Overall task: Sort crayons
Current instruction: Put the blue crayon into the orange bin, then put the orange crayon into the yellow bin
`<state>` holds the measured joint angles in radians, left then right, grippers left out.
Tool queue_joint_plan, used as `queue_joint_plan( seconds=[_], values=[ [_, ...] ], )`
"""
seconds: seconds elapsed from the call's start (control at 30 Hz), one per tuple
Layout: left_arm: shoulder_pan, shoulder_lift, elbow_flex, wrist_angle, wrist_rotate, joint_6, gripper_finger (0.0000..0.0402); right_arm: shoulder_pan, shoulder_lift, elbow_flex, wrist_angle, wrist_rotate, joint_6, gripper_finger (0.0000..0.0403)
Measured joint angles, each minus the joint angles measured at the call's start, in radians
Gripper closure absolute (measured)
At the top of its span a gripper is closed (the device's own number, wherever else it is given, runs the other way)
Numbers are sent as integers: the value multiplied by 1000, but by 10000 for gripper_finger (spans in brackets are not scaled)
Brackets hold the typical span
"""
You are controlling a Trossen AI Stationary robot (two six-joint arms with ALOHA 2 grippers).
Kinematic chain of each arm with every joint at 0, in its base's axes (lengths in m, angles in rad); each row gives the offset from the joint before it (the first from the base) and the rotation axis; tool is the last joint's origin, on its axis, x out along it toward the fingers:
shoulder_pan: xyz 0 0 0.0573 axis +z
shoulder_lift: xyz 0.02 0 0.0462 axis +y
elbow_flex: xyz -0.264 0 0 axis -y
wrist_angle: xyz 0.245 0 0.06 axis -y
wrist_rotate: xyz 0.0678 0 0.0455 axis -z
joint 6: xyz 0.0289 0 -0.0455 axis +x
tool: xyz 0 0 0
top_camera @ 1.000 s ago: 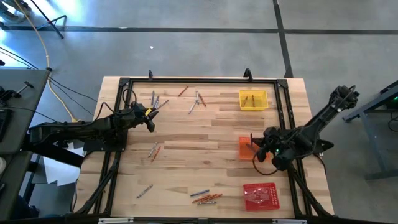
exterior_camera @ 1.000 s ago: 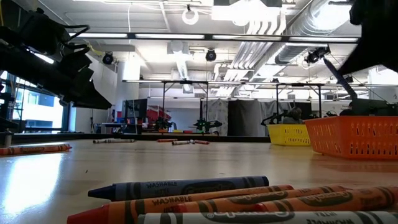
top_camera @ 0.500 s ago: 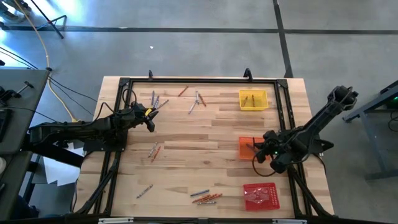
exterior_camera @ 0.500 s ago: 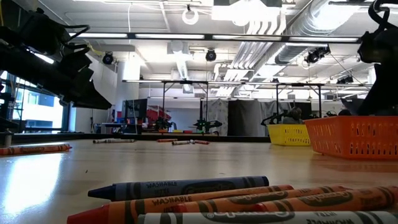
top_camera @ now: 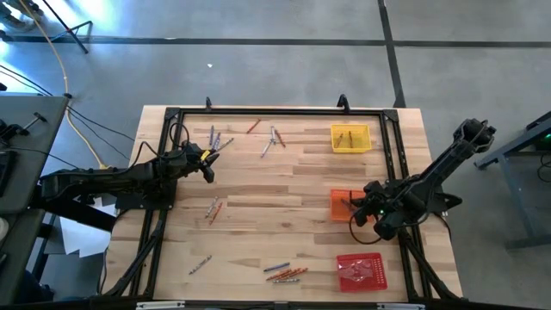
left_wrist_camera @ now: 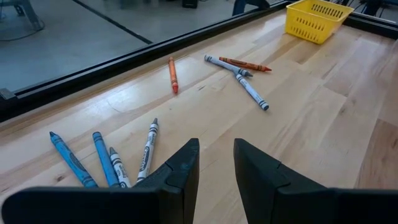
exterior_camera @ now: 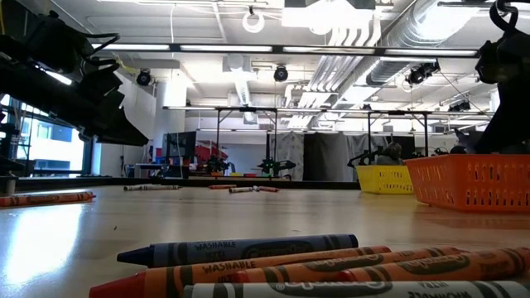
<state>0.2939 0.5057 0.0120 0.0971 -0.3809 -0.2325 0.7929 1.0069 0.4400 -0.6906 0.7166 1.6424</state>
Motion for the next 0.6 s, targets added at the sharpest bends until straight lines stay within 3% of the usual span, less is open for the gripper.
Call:
queue_joint_plan(
  seconds=[0.6],
  values=[
    [0, 0, 0, 0, 0, 0, 314, 0, 0, 0, 19, -39, 6, 402]
  ],
)
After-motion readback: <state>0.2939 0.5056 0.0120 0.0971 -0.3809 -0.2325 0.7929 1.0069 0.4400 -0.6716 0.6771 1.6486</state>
